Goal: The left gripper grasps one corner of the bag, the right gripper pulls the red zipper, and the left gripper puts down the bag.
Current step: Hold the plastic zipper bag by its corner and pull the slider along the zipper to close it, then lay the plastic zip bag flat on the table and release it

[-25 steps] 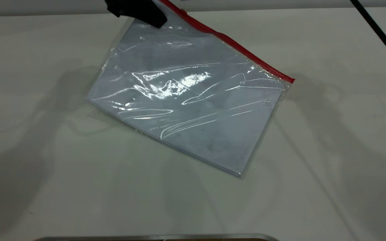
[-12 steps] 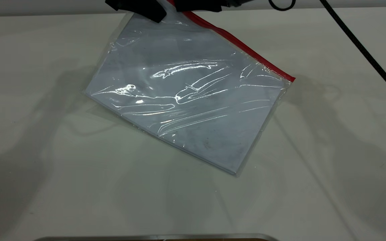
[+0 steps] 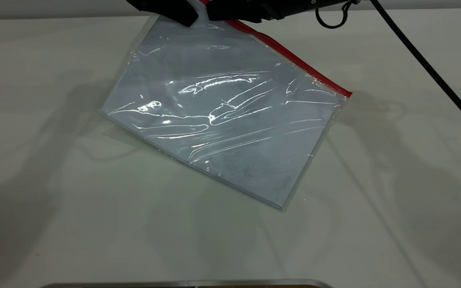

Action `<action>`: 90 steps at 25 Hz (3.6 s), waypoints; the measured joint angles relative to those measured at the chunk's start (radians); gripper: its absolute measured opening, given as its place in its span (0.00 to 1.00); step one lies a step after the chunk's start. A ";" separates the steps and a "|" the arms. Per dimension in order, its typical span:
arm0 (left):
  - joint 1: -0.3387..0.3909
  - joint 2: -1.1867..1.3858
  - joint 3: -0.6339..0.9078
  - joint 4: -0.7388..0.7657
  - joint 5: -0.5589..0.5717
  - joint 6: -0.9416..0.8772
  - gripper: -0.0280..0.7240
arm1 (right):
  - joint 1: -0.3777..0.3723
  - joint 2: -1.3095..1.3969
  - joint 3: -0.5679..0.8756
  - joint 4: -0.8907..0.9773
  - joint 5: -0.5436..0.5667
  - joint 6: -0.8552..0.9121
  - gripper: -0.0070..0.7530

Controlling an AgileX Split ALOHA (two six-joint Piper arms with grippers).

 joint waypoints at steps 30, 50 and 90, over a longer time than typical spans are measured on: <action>0.102 -0.081 0.003 -0.111 0.053 0.029 0.11 | 0.001 -0.012 -0.017 -0.110 -0.202 -0.062 0.06; 0.154 -0.099 0.003 -0.252 0.065 0.113 0.11 | -0.098 0.051 -0.016 -0.651 -0.249 0.356 0.06; 0.268 -0.142 0.043 -0.448 0.243 -0.613 0.67 | -0.116 -1.030 -0.010 -0.972 0.318 1.161 0.62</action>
